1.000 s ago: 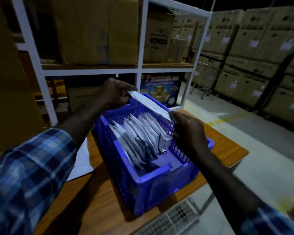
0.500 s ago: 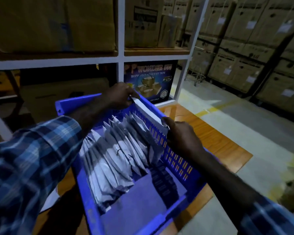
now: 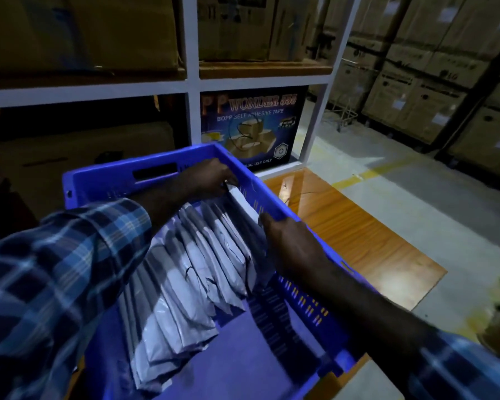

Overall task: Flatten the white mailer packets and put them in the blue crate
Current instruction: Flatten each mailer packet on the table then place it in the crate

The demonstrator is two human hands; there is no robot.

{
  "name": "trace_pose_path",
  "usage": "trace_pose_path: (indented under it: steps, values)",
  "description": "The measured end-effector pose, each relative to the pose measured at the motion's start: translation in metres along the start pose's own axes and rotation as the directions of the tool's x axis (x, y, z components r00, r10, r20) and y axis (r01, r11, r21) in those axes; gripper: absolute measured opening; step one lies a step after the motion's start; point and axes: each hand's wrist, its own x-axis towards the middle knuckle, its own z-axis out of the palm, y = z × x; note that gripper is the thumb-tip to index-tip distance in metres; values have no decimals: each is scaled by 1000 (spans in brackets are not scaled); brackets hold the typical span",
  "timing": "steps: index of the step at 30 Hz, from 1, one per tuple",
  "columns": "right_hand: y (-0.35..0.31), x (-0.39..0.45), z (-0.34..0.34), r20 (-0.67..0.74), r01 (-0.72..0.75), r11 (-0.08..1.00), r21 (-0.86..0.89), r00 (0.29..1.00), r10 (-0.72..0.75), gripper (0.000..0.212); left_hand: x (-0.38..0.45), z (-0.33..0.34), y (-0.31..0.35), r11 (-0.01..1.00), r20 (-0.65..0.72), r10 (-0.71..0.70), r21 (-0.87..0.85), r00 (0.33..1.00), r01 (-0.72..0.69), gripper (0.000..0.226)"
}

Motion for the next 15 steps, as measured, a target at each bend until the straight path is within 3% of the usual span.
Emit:
trace_pose_path:
  steps: [6, 11, 15]
  values:
    - [-9, 8, 7, 129, -30, 999, -12, 991, 32, 35, 7, 16, 6, 988, 153, -54, 152, 987, 30, 44]
    - [-12, 16, 13, 271, -20, 1000, 23, 963, 13, 31, 12, 24, 5, 990, 314, -118, 110, 942, 87, 36]
    - [-14, 25, 23, 366, 15, 1000, 24, 930, -22, 31, 21, 34, -2, 973, 424, -227, 75, 877, 217, 49]
